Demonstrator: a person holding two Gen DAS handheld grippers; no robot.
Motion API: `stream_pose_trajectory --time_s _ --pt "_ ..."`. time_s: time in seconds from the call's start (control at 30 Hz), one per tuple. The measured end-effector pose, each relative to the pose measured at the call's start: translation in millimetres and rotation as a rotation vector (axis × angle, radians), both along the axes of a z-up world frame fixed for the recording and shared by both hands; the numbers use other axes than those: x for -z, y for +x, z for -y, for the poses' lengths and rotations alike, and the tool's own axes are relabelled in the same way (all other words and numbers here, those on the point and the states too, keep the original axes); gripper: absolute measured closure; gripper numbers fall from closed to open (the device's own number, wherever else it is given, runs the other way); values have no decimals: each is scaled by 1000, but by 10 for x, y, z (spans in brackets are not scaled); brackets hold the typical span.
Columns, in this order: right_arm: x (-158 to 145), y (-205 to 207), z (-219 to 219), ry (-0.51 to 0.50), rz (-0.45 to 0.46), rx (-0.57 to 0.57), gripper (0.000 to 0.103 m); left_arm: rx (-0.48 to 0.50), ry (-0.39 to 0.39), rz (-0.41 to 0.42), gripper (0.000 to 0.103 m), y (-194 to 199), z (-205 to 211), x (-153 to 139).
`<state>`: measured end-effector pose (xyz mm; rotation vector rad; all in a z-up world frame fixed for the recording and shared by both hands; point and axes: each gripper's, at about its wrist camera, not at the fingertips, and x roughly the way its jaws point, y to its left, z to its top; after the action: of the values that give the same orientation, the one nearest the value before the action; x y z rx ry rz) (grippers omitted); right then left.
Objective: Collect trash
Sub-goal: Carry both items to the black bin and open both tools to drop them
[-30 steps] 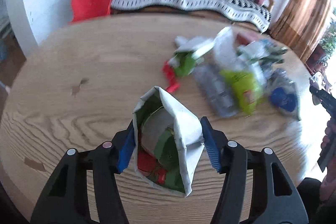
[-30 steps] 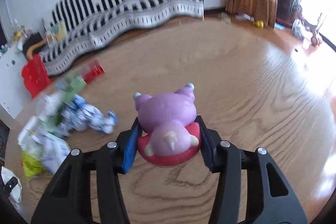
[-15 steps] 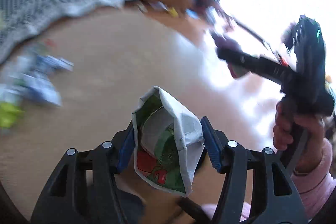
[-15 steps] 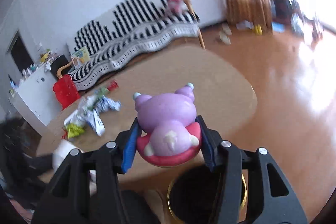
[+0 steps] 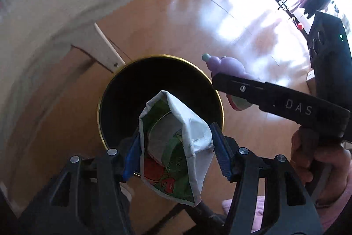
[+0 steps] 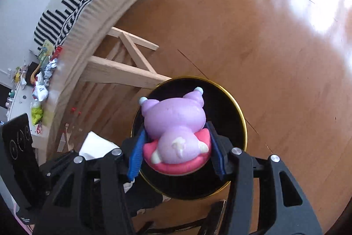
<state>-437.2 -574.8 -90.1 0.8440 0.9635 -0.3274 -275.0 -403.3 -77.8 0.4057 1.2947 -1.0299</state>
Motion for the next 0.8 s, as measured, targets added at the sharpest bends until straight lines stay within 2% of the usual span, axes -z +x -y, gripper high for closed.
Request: stream_pose_trajectory --time_s 0.2,0.23,0.27,0.3,0.33,0.4,0.47,0.5,0.57,0.67,0.73,0.8 --pt "39 173 -31 30 9 3 50 2 -24 -36 41 -50 -14 -5" --pt "33 166 -29 34 18 3 44 -5 -21 -38 34 -54 -14 11" --pt "11 211 -52 36 17 8 18 -18 -15 -41 22 -43 -10 42" --pt "-14 203 -48 33 25 22 7 -33 -14 -45 14 -50 -4 47" --pt "-59 176 -38 19 38 40 7 -56 -24 -51 6 -49 -28 40" --pt "-138 126 11 -35 18 75 7 -67 -41 -45 6 -64 -49 14" --pt "-216 16 62 -94 10 137 7 -52 -34 -8 6 -105 -37 -32" --pt "-288 -46 75 -159 -17 182 7 -43 -34 27 6 -131 -47 -82" --pt "-513 -124 1 -374 -49 232 7 -38 -80 88 6 -155 -95 -327" --pt "-798 -138 -194 -599 -17 230 7 -44 -190 174 6 -67 -266 -892" --pt "-957 -114 -317 -669 52 207 7 -93 -272 275 6 71 -597 -1361" --pt "-1092 -21 -430 -691 113 184 7 -175 -299 375 6 243 -994 -1704"
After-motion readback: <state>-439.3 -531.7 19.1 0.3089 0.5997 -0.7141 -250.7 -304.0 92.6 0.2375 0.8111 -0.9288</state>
